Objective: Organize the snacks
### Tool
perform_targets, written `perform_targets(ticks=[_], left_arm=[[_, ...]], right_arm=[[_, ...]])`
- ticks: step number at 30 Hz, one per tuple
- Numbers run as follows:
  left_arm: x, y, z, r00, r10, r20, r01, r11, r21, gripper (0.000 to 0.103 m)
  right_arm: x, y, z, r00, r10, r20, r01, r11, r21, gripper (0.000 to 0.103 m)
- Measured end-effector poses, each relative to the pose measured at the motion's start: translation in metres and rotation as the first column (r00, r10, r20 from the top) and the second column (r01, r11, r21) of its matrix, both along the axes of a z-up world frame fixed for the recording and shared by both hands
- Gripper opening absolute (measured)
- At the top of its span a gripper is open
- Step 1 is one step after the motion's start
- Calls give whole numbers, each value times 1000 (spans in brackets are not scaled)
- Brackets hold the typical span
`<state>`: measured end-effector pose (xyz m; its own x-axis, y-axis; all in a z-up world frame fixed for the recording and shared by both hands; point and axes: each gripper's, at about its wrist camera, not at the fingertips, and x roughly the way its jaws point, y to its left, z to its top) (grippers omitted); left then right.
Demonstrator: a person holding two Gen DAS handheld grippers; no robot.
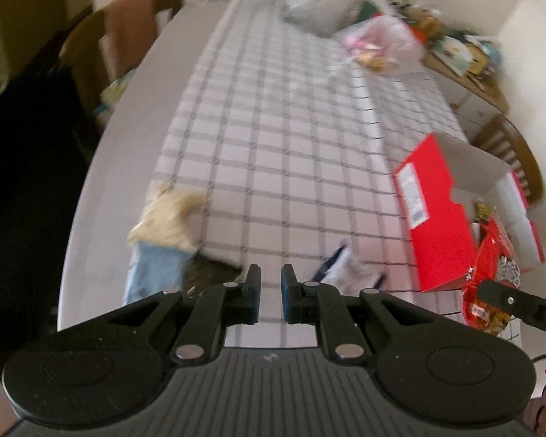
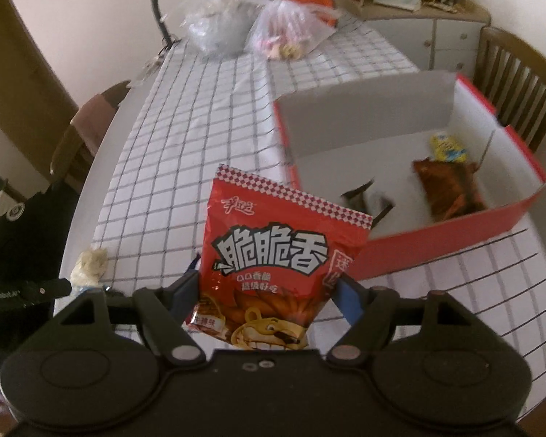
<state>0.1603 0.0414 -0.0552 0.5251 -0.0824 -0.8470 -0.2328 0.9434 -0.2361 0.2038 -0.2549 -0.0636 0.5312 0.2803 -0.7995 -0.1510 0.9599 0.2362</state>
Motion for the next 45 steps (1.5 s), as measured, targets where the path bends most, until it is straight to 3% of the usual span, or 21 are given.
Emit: perform_targets(ticks=[5,13,15,19,21,27,29,34,45], left_arm=[[9,-11,0,1000,-15,-27,16,999,29,12],[-19,2,-42,978,32,-204,-35,999,-11,13],[-26,1,-52,967,36,-250,-44,999,-26,22],[-44,3,-70,946,72,-315,-94,994,-57,61],[-53,3,-77,938,87,-335,-113,992,-59,63],[-66,1,-98,925,118,-362,-139,990,-34,58],[-70,1,-105,919,130,-374,-149,989,-23,49],[-73,-1,-113,912,138,-385,-155,988,-14,40],[-67,-9,-115,919,149,-366,-155,988,13,12]], right_arm=[[0,-16,-1,1000,9,-7,-9,999,33,77],[-6,-4,-20,991,113,-69,-108,992,64,77],[-6,2,-22,986,146,-75,-141,988,66,77],[-7,13,-24,976,202,-83,-196,978,71,77],[-7,17,-25,971,221,-87,-215,974,72,77],[-9,20,-28,963,251,-92,-246,967,67,77],[-10,19,-28,962,255,-92,-250,966,67,77],[-9,12,-30,963,251,-99,-246,967,63,77],[-7,3,-32,964,247,-95,-242,968,64,77]])
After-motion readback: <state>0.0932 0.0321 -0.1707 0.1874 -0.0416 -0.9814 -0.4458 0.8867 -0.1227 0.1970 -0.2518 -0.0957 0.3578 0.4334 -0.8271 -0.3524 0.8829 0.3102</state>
